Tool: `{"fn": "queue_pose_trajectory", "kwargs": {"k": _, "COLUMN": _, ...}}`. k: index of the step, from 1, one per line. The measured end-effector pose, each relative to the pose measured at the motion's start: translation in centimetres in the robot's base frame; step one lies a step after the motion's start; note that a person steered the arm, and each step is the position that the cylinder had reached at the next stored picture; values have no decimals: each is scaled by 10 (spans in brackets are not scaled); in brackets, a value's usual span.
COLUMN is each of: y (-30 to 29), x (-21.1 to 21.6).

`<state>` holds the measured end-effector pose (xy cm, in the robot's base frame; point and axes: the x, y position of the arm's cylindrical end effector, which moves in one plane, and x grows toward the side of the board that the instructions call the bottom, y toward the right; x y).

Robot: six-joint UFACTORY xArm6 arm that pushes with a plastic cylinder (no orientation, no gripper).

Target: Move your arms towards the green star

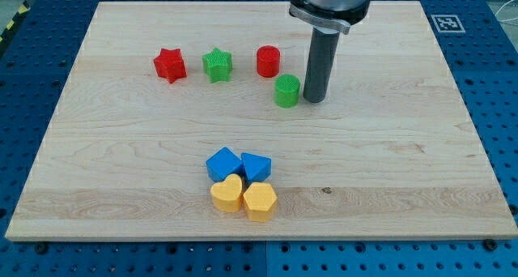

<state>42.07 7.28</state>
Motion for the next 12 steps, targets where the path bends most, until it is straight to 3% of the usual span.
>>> {"fn": "queue_pose_trajectory", "kwargs": {"k": 4, "y": -25, "x": -1}}
{"fn": "queue_pose_trajectory", "kwargs": {"k": 6, "y": 61, "x": -2}}
{"fn": "queue_pose_trajectory", "kwargs": {"k": 8, "y": 58, "x": -59}}
{"fn": "queue_pose_trajectory", "kwargs": {"k": 9, "y": 51, "x": -67}}
{"fn": "queue_pose_trajectory", "kwargs": {"k": 10, "y": 50, "x": -3}}
{"fn": "queue_pose_trajectory", "kwargs": {"k": 11, "y": 9, "x": 52}}
{"fn": "queue_pose_trajectory", "kwargs": {"k": 12, "y": -61, "x": 77}}
